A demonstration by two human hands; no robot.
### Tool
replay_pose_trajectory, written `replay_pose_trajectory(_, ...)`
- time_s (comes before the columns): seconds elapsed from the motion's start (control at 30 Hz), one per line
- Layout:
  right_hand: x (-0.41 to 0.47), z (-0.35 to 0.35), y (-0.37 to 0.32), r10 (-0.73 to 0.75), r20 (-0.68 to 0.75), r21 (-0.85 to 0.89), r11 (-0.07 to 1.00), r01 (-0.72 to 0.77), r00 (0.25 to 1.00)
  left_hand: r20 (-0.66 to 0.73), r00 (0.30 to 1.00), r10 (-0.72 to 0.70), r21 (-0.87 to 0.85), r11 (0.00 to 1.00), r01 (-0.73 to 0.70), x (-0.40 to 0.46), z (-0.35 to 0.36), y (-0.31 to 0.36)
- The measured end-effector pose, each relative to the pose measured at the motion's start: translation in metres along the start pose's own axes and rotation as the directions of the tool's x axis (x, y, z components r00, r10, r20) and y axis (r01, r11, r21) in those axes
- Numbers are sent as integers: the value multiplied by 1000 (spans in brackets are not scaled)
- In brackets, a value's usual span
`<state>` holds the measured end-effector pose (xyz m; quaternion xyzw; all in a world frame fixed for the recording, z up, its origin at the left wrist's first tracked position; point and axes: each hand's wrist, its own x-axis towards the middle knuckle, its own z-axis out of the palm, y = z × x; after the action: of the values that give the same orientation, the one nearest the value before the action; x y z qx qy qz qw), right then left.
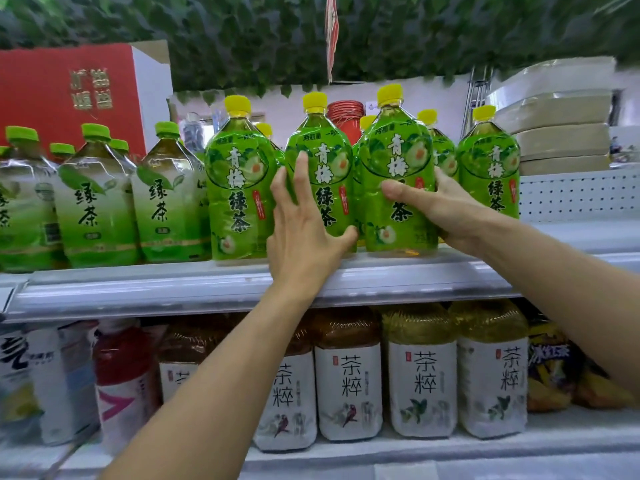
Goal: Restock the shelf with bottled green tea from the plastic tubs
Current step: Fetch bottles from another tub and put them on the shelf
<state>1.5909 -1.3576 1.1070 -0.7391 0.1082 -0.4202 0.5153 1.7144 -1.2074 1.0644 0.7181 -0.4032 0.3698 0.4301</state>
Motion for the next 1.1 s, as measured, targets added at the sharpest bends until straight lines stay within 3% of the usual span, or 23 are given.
replay_pose_trajectory(0.17,1,7,5,-46,-77,-143,989,35,996,-8,1000,10,-2,1000,-10,-3,3,1)
replay_pose_trajectory(0.43,-13,13,-5,-16,-71,-232,973,-1,997,48,999,2,22,1000,-3,-5,1,2)
replay_pose_trajectory(0.57,-27,26,-12,-44,-193,-465,884,-52,980,111,994,23,106,994,-35,-9,-5,4)
replay_pose_trajectory(0.7,-65,34,-16,-74,-132,-702,711,-41,989,329,943,48,222,967,-126,-23,-29,6)
replay_pose_trajectory(0.77,-96,36,-20,-131,-92,-767,642,14,987,356,931,81,243,954,-176,-40,-52,7)
replay_pose_trajectory(0.97,-217,57,-24,-389,92,-838,467,283,916,180,974,134,210,963,-171,-140,-118,12)
replay_pose_trajectory(1.1,-283,75,-19,-418,154,-830,438,347,896,165,981,99,179,976,-128,-209,-161,8)
